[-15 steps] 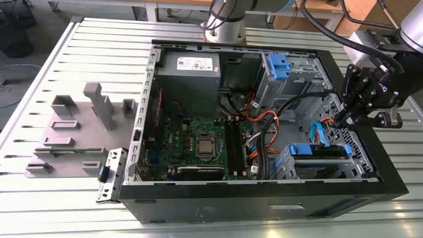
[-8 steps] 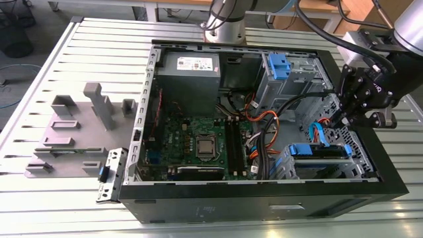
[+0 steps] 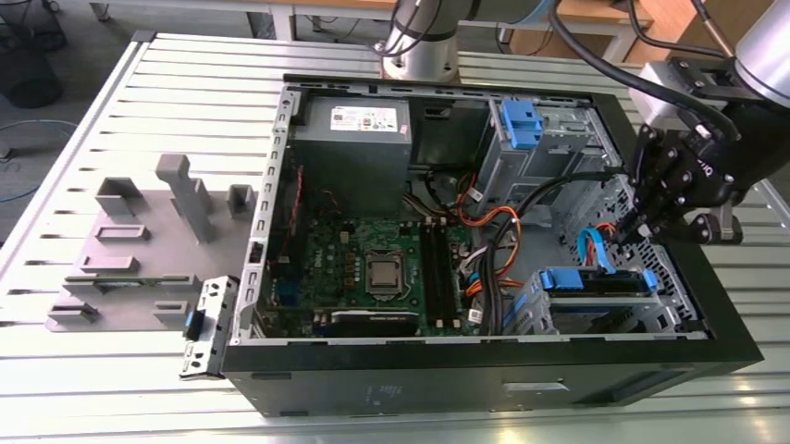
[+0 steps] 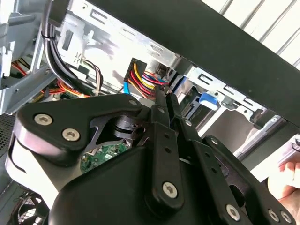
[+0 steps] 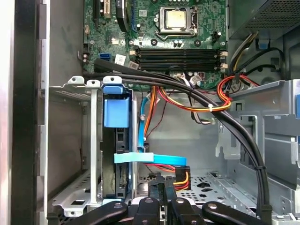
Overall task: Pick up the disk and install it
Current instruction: 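Insert the second disk wire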
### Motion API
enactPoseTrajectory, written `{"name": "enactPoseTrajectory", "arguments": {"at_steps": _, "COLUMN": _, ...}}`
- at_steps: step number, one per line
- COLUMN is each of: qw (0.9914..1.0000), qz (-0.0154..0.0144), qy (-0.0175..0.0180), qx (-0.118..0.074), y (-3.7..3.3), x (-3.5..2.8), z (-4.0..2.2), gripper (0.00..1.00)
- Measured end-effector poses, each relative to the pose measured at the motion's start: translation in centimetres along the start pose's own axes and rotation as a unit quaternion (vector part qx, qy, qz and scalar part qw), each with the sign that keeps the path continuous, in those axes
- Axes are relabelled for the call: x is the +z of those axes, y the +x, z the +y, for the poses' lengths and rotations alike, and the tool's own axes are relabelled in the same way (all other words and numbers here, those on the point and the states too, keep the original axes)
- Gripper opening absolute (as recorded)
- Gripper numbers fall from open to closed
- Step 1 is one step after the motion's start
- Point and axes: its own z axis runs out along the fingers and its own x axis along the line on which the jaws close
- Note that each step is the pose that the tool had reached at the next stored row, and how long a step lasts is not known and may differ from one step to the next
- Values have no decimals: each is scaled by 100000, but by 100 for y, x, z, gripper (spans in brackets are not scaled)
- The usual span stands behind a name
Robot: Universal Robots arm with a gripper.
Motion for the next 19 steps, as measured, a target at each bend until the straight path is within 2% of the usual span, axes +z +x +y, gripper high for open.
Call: {"name": "enactPoseTrajectory", "arguments": {"at_steps": 19, "qw": 99974, "qz": 2266, "qy": 56, "qx": 71, "y": 170, "x": -2, "z": 4, "gripper": 16}}
